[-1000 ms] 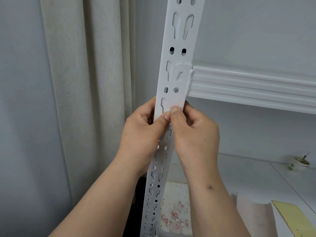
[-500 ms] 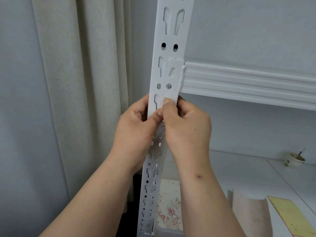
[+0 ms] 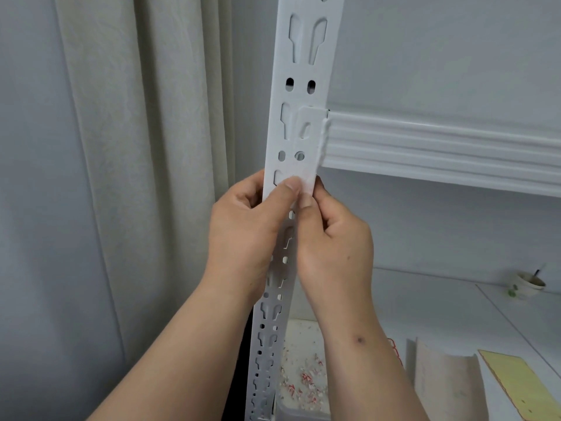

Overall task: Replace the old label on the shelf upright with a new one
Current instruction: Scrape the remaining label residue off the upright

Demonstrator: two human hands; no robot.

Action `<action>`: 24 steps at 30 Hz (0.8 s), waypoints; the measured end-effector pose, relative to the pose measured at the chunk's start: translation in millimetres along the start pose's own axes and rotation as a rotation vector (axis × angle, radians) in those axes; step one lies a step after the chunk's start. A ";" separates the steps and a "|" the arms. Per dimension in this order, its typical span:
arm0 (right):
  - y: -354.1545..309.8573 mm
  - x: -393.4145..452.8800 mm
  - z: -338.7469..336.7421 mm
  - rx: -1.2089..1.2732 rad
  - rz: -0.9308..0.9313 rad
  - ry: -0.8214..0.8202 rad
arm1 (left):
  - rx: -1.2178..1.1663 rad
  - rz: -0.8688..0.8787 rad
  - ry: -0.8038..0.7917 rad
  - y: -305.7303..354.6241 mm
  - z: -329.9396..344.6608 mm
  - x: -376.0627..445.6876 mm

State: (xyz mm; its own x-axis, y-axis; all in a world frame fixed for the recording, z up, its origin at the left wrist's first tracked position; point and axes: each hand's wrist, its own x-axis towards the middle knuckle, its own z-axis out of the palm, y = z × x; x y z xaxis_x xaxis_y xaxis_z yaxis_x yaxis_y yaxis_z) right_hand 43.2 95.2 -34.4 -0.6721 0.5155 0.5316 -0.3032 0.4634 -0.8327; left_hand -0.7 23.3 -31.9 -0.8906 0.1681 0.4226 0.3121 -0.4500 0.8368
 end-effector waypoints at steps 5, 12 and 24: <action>2.3 0.7 0.3 -0.017 -0.007 0.001 | 0.015 -0.016 0.063 1.1 3.9 2.2; 2.6 -0.5 -0.6 -0.018 -0.016 -0.017 | 0.010 -0.013 -0.008 -1.9 -4.2 2.2; 4.9 -1.6 0.8 -0.051 -0.011 -0.010 | -0.026 -0.032 0.036 0.0 2.4 -0.1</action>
State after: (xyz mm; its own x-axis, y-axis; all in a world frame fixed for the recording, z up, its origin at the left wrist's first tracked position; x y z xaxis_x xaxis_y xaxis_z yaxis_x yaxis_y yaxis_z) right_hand 42.2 96.1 -39.4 -0.6759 0.5025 0.5392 -0.2765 0.5052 -0.8175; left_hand 0.2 25.4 -31.1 -0.9115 0.1510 0.3827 0.2752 -0.4678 0.8399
